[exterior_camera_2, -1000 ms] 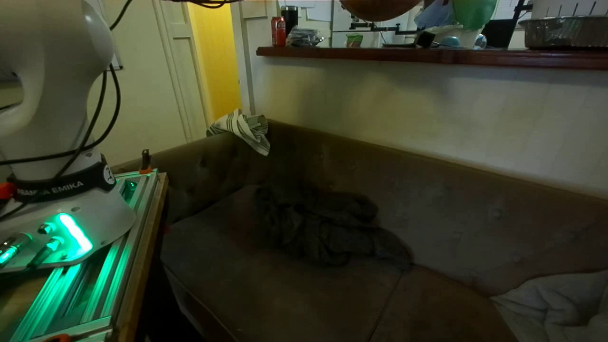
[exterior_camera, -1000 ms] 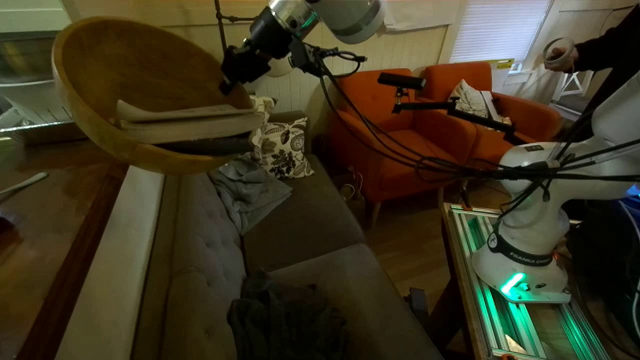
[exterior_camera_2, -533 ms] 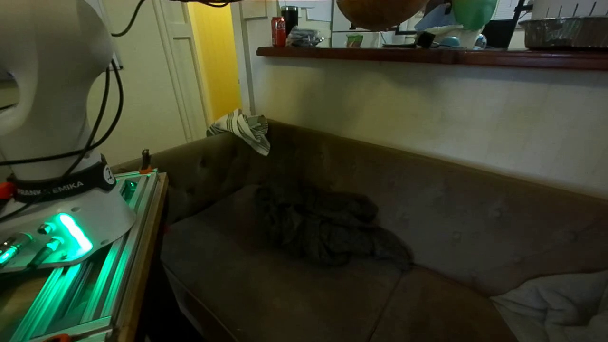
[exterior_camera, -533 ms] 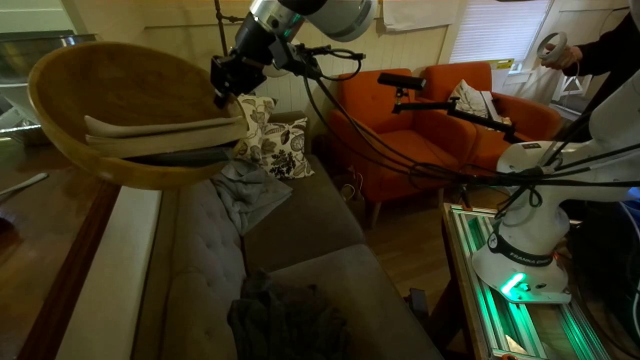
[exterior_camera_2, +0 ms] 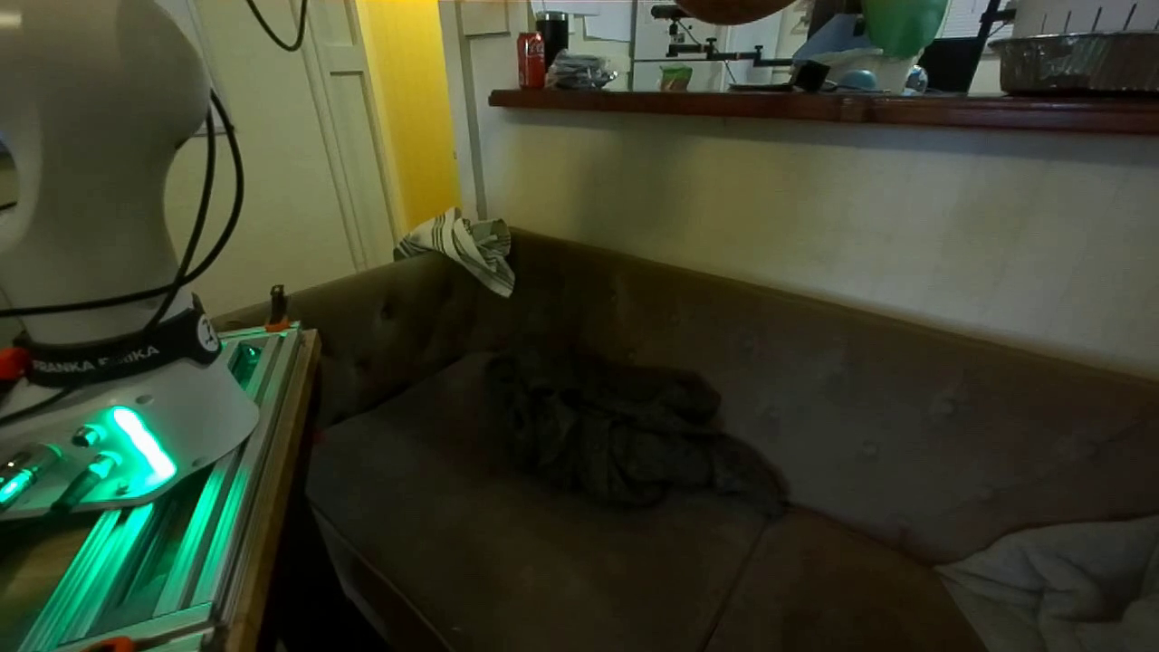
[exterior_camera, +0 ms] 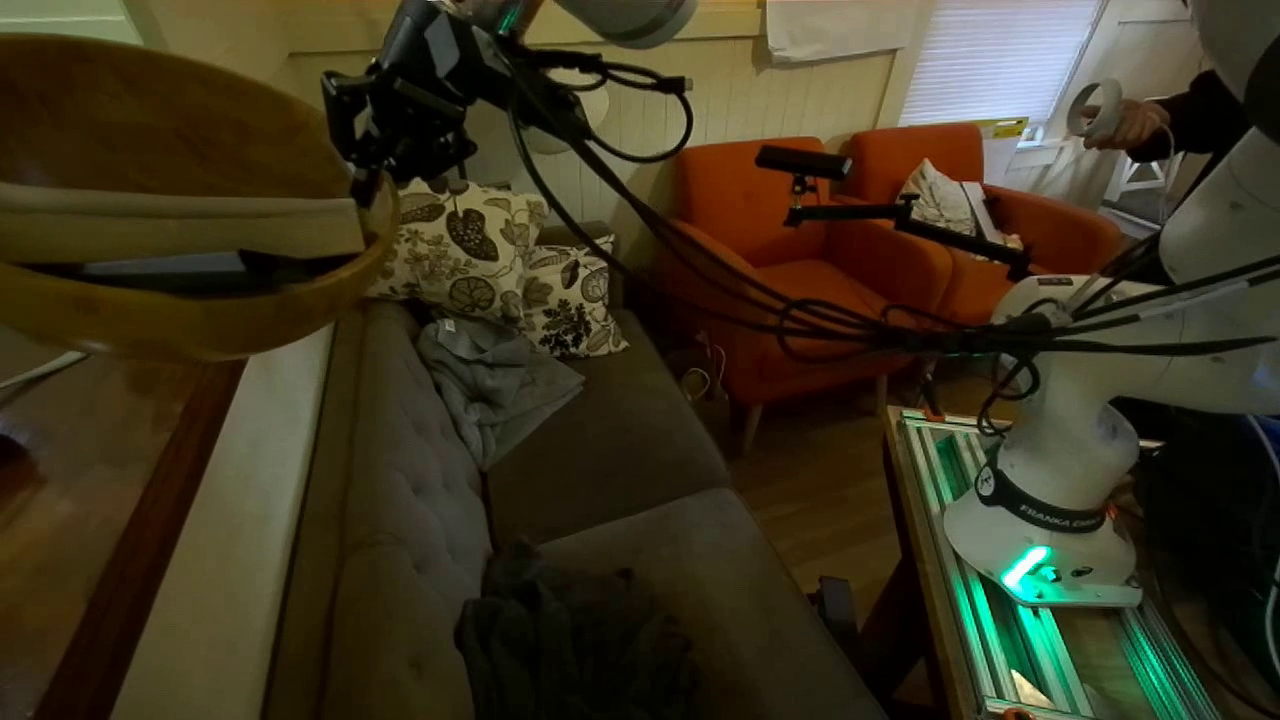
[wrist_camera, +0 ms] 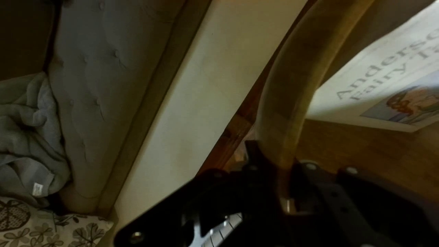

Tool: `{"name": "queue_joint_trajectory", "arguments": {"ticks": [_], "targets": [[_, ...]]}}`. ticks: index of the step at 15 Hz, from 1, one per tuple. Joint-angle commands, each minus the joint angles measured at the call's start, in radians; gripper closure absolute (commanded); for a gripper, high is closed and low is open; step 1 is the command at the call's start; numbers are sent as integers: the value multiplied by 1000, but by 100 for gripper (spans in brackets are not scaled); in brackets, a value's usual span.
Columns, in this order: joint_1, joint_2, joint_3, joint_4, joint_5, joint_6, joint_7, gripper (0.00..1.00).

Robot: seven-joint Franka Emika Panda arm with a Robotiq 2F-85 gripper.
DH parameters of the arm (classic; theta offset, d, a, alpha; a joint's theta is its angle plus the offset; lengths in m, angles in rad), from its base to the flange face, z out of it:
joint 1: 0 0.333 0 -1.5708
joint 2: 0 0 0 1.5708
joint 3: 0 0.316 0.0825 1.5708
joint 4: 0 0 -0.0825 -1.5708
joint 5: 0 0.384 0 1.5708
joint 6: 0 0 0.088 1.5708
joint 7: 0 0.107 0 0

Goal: Pick the bowl and put it on the shelf

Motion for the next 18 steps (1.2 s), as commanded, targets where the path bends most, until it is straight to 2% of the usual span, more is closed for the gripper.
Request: {"name": "queue_joint_trajectory", "arguments": {"ticks": [1,2,3,4,6,18], "targets": [[-215,-110,259,158,-47,-31,138,96],[-285,-97,330,191,-22,-49,126,96],[-262,-116,354,72,-165,30,138,96],[-335,-119,435,90,-198,25,146,86],[-381,-121,494,69,-271,22,165,86],[-385,-122,505,46,-285,34,166,86]]}}
